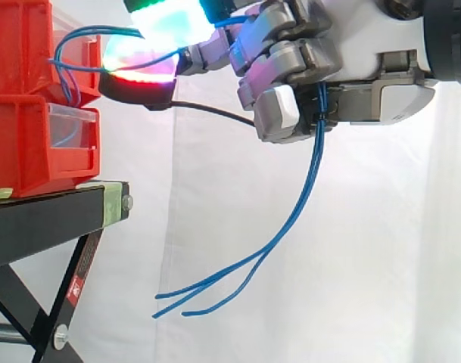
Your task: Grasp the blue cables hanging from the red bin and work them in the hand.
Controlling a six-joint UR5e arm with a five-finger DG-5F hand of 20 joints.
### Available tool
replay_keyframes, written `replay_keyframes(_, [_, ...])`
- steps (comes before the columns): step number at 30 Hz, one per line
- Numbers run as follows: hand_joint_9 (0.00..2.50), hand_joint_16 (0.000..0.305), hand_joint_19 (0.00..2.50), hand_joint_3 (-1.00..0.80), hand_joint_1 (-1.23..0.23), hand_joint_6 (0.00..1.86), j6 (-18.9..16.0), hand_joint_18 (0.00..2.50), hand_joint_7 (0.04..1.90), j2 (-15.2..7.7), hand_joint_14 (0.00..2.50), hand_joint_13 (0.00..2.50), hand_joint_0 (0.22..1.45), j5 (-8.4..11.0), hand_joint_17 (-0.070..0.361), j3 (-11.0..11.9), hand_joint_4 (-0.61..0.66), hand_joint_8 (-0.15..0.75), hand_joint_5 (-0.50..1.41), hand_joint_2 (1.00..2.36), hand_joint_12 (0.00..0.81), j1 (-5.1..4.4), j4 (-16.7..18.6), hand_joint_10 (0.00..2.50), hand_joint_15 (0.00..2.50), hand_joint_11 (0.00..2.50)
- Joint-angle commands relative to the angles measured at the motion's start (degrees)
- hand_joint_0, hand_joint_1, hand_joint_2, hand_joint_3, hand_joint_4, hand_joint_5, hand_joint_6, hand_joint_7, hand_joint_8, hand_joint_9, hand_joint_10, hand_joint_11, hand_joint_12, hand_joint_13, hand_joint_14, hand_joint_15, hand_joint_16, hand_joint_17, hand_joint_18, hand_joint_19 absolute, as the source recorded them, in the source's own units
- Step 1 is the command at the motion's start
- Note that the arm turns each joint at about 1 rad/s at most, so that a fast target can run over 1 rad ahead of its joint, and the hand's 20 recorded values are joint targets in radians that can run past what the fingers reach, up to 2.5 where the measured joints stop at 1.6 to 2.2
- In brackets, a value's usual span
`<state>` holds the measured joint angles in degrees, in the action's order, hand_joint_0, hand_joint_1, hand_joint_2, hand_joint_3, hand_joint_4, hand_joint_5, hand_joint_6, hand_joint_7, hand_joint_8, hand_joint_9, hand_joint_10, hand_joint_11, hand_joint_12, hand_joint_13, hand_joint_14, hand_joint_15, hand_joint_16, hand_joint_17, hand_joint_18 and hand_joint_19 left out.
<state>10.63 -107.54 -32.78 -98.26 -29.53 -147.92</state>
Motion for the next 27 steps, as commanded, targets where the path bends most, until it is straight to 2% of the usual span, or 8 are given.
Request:
replay_keyframes(1, [1.71,0.210,0.77,0.33,-0.67,0.23,0.0,2.50,1.37,0.0,2.50,2.10,0.99,0.00,0.158,0.0,0.24,0.580,0.32,1.39,0.706,0.00,0.0,2.50,2.15,2.50])
replay_keyframes(2, [1.71,0.210,0.77,0.29,-0.70,0.24,0.0,2.50,1.36,0.0,2.50,2.10,0.98,0.00,0.158,0.0,0.26,0.580,0.32,1.20,0.706,0.00,0.0,2.50,2.15,2.50])
replay_keyframes(3, [1.71,0.210,0.77,0.28,-0.71,0.24,0.0,2.50,1.36,0.0,2.50,2.10,0.99,0.00,0.158,0.0,0.26,0.580,0.32,1.19,0.706,0.00,0.0,2.50,2.15,2.50])
replay_keyframes(4, [1.71,0.210,0.77,0.21,-0.73,0.23,0.0,2.50,1.37,0.0,2.50,2.10,0.99,0.00,0.158,0.0,0.28,0.580,0.33,1.00,0.706,0.00,0.0,2.50,2.15,2.50])
replay_keyframes(5, [1.71,0.210,0.77,0.03,-0.71,0.22,0.0,2.50,1.37,0.0,2.50,2.10,0.95,0.00,0.158,0.0,0.29,0.580,0.33,1.01,0.706,0.00,0.0,2.50,2.15,2.50])
replay_keyframes(13, [1.71,0.210,0.77,-0.39,-0.65,0.14,0.0,2.50,1.45,0.0,2.50,2.10,0.86,0.00,0.158,0.0,0.27,0.580,0.33,1.02,0.706,0.00,0.0,2.50,2.15,2.50])
replay_keyframes(24, [1.71,0.210,0.77,-0.44,-0.64,0.15,0.1,2.50,1.44,0.0,2.50,2.10,0.87,0.00,0.158,0.0,0.28,0.580,0.34,1.02,0.706,0.00,0.2,2.50,2.15,2.50])
replay_keyframes(27, [1.71,0.210,0.77,-0.54,-0.63,0.15,0.2,2.50,1.44,0.0,2.50,2.10,0.87,0.00,0.158,0.0,0.28,0.580,0.36,1.02,0.706,0.00,0.2,2.50,2.15,2.50])
